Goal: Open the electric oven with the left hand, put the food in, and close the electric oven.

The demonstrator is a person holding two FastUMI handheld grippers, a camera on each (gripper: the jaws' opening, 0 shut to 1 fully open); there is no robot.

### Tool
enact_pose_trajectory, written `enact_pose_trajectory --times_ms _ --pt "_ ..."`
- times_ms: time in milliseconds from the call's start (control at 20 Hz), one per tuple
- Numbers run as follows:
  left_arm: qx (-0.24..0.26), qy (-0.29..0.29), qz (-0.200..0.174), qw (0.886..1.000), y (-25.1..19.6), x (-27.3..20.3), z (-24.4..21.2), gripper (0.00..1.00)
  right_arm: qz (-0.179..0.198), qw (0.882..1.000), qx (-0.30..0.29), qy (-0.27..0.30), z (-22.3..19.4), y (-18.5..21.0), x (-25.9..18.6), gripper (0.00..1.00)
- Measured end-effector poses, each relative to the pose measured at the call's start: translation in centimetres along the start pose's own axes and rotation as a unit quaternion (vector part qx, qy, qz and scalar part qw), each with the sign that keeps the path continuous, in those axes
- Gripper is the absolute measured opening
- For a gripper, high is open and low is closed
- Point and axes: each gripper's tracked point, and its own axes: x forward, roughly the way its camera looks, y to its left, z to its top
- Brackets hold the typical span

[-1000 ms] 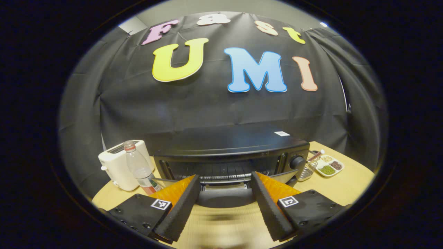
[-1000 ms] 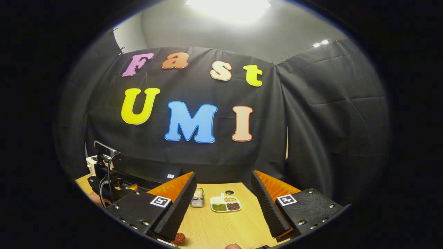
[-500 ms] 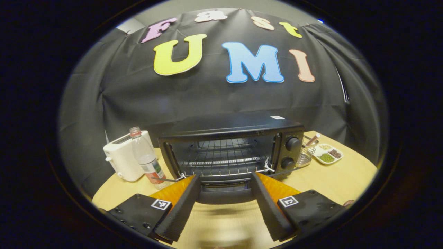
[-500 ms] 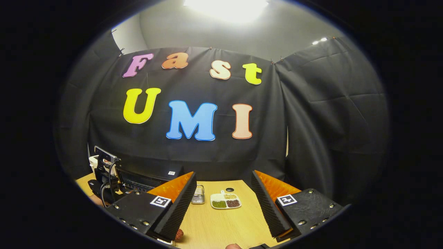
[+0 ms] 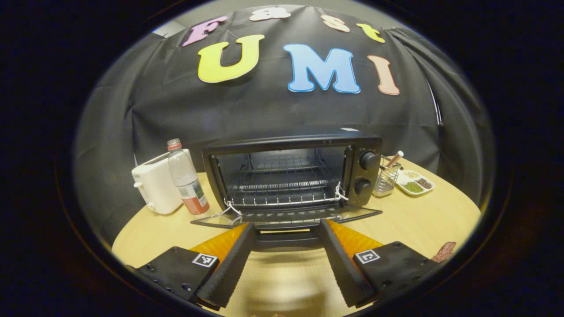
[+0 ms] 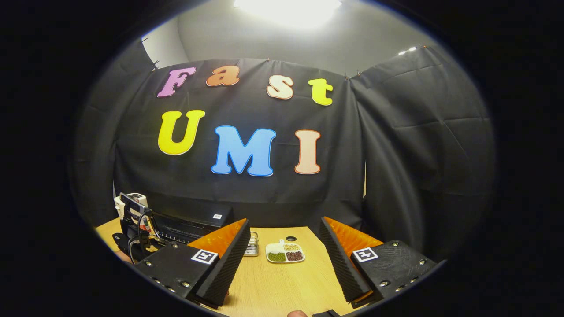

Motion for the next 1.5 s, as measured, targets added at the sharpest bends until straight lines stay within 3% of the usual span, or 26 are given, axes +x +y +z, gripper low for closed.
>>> enact_pose_trajectory --times_ms 50,100,150,500,800,1200,1500 --pt "-0.002 0.003 0.001 1.000 -0.1 0.0 -0.4 1.00 0.002 1.000 0.000 0.001 0.0 0.0 -0.1 0.96" --pt "-0.001 0.008 0.001 1.000 -0.1 -0.1 -0.9 0.91 0.003 1.000 -0.001 0.001 -0.1 -0.1 -0.2 0.96" --pt "0.000 0.012 0.003 1.000 -0.1 -0.1 -1.3 1.00 0.004 1.000 -0.004 0.001 0.0 -0.2 -0.3 0.95" --pt "0.000 0.052 0.009 0.999 -0.6 -0.2 -5.0 1.00 0.010 1.000 -0.009 0.006 -0.4 -1.0 -0.7 0.95" --pt "0.003 0.052 0.015 0.999 -1.0 -1.8 -5.3 0.98 0.026 1.000 -0.013 0.009 -0.9 -0.9 -1.4 0.95" --pt "-0.018 -0.045 0.050 0.998 1.7 -9.5 2.7 0.97 0.100 0.994 0.030 0.026 -2.9 2.4 -1.0 0.96" --pt "-0.017 -0.120 0.084 0.989 3.5 -17.9 8.7 1.00 0.169 0.980 0.073 0.076 -6.5 5.7 -1.0 0.96"
